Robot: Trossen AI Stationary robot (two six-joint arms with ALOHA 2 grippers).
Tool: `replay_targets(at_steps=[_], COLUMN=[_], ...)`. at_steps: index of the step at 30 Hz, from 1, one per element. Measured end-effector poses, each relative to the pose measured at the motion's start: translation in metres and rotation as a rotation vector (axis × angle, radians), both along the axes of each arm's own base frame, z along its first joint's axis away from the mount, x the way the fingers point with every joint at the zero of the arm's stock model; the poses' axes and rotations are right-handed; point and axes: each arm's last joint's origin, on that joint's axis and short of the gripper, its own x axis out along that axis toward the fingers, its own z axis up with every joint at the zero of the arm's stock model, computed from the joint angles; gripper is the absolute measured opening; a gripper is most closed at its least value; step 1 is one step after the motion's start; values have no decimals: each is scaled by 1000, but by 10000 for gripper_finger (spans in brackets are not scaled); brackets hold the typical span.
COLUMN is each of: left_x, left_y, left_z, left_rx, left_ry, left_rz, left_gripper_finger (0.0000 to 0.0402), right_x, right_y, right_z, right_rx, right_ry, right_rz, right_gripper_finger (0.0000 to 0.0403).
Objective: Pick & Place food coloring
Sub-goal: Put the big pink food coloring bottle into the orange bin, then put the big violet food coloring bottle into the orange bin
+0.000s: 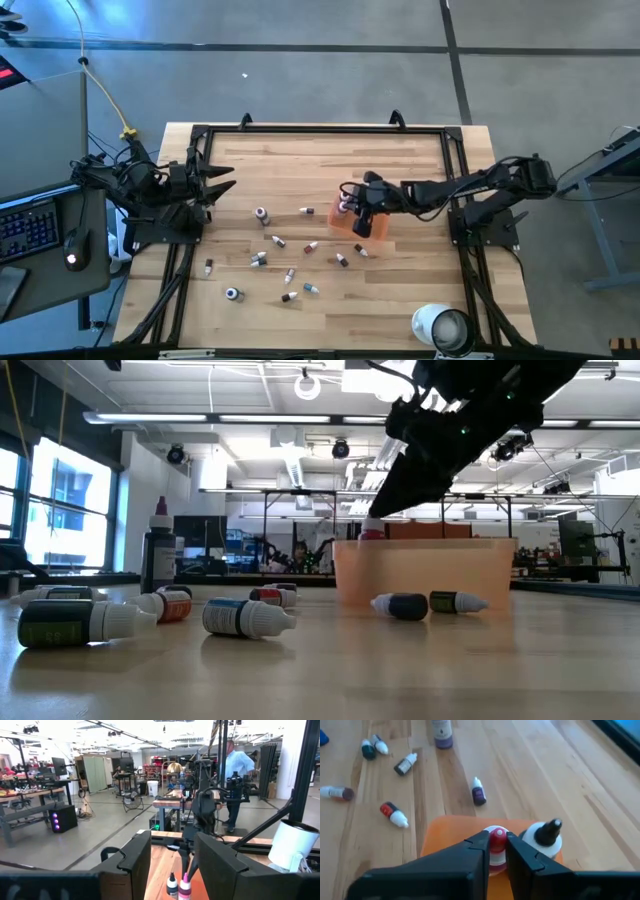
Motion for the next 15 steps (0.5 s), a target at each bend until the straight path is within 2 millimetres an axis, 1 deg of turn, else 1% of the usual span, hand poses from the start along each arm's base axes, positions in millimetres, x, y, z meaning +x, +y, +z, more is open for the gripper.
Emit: replay_targets(at_steps=[4,7,12,15], left_x=[0,0,0,0], left_y=[0,0,0,0], left_z=[0,0,0,-2], left_rx=[0,0,0,10], left_ry=[0,0,1,25], left_rz=[0,0,0,0], left_gripper_finger=[149,149,149,149], right_x=[2,4,7,9], right_y=[-4,-6,-5,-5], right_z=[3,7,13,21], right_rx=[-28,-62,-94,-100], right_ry=[-33,-70,-128,-202], right_rz=[10,37,62,58], right_gripper_finger=[79,100,119,122])
